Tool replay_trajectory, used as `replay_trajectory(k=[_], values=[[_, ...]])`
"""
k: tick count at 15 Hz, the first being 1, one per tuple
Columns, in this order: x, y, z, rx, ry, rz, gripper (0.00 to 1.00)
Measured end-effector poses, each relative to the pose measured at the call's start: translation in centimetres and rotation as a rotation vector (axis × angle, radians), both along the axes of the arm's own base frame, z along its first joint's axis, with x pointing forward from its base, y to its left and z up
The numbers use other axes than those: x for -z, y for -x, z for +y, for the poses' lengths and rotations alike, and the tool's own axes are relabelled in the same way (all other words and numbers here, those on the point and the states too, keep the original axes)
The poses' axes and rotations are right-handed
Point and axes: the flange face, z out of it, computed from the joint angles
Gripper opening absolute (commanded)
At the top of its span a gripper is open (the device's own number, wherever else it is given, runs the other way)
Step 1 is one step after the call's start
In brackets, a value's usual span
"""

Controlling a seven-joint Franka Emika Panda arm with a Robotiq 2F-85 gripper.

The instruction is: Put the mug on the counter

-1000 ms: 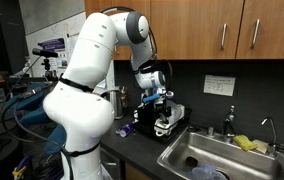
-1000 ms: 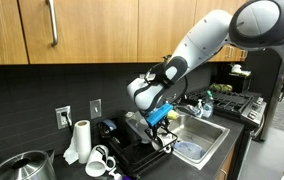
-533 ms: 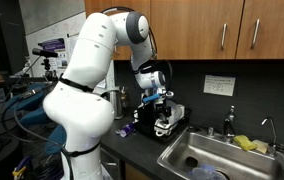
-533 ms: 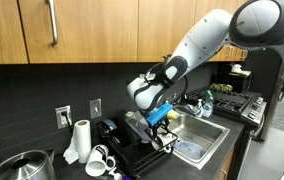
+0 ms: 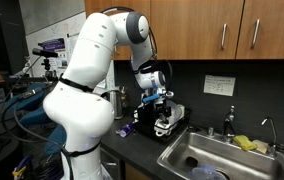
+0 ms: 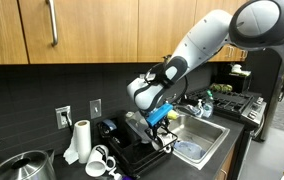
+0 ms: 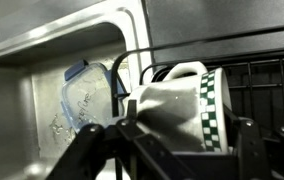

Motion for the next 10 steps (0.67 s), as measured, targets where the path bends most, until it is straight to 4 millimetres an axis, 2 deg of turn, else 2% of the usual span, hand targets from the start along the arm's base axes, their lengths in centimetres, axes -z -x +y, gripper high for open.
replay_trajectory(k=[1, 2, 4, 6, 8, 10], values=[[0.0, 0.0, 0.0, 0.000, 0.000, 0.000, 0.49], [0.0, 0.0, 0.0, 0.000, 0.000, 0.000, 0.48], [-0.2, -0.1, -0.1, 0.000, 0.004, -0.005, 0.36], [-1.4, -0.6, 0.2, -0.011, 0.023, -0.040, 0.18], [-3.4, -1.1, 0.9, -0.042, 0.058, -0.098, 0.01], [-6.2, -1.3, 2.0, -0.075, 0.106, -0.170, 0.00]])
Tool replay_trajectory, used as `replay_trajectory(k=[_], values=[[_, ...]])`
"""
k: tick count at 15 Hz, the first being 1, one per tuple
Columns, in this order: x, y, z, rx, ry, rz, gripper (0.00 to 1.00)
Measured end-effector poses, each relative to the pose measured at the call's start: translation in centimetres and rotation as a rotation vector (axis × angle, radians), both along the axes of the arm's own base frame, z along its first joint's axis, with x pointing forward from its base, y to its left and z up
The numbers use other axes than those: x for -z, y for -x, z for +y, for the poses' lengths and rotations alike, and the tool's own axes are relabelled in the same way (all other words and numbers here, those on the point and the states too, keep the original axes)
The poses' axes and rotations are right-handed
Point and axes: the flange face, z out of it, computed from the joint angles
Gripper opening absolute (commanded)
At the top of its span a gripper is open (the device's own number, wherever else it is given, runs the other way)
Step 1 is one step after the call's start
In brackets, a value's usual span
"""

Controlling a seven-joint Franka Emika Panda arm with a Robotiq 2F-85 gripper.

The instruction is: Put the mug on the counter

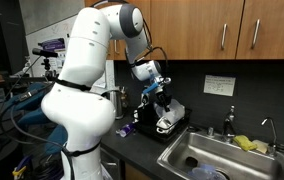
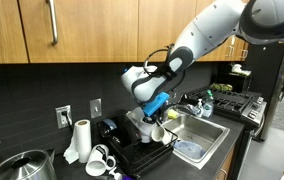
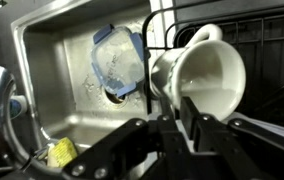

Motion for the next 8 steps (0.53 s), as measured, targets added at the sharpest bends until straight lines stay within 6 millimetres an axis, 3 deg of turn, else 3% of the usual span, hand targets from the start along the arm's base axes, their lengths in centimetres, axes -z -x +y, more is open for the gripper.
replay_trajectory(k=[1, 2, 8], values=[[-1.6, 0.0, 0.5, -0.016, 0.024, -0.042, 0.00], [-2.0, 0.4, 0.6, -0.022, 0.064, -0.059, 0.00], [-3.1, 1.2, 1.7, -0.048, 0.163, -0.164, 0.00]])
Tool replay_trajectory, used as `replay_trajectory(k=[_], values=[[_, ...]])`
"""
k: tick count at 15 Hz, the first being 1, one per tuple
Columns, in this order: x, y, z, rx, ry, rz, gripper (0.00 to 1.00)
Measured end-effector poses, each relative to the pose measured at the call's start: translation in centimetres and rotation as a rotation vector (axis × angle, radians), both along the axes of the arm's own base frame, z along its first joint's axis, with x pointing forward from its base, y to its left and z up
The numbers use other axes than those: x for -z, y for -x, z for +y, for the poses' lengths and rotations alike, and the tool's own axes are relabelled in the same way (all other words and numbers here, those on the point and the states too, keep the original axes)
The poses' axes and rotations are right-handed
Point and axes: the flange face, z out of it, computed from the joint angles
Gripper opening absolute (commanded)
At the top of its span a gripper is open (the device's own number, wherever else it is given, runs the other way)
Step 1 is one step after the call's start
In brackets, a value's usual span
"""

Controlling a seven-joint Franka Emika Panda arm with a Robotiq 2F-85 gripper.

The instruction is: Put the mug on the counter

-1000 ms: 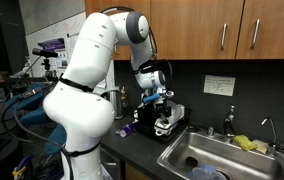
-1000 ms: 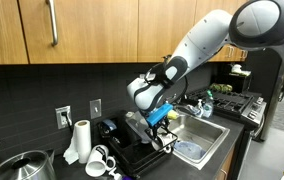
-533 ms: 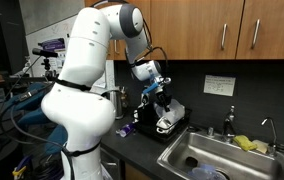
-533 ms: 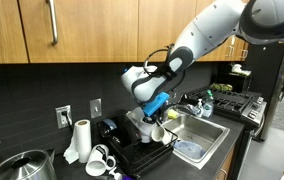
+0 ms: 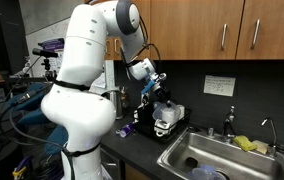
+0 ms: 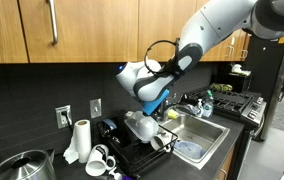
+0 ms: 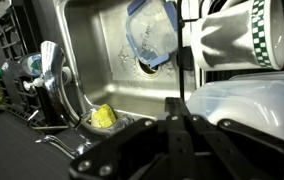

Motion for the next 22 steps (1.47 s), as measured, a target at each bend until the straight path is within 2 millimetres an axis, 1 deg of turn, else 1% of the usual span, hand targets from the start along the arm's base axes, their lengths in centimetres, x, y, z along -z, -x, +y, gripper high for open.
replay_trajectory(k=[6, 9, 11, 14, 15, 16, 17, 18, 20, 21, 22], values=[[0.0, 0.6, 1.0, 0.004, -0.001, -0.025, 0.00], [0.6, 1.3, 2.1, -0.004, -0.031, -0.010, 0.00], [2.1, 2.4, 3.0, 0.002, -0.086, 0.022, 0.00], [5.8, 4.9, 3.7, 0.035, -0.157, 0.103, 0.00], [7.1, 5.7, 3.6, 0.053, -0.169, 0.131, 0.26], [8.3, 6.4, 3.3, 0.074, -0.178, 0.159, 0.27], [9.4, 7.0, 2.7, 0.098, -0.182, 0.184, 0.05], [10.1, 7.2, 2.2, 0.114, -0.185, 0.196, 0.11], [10.6, 7.1, 1.6, 0.133, -0.194, 0.200, 0.23], [10.7, 7.0, 1.5, 0.136, -0.197, 0.200, 0.27], [10.8, 7.0, 1.5, 0.136, -0.199, 0.200, 0.27]])
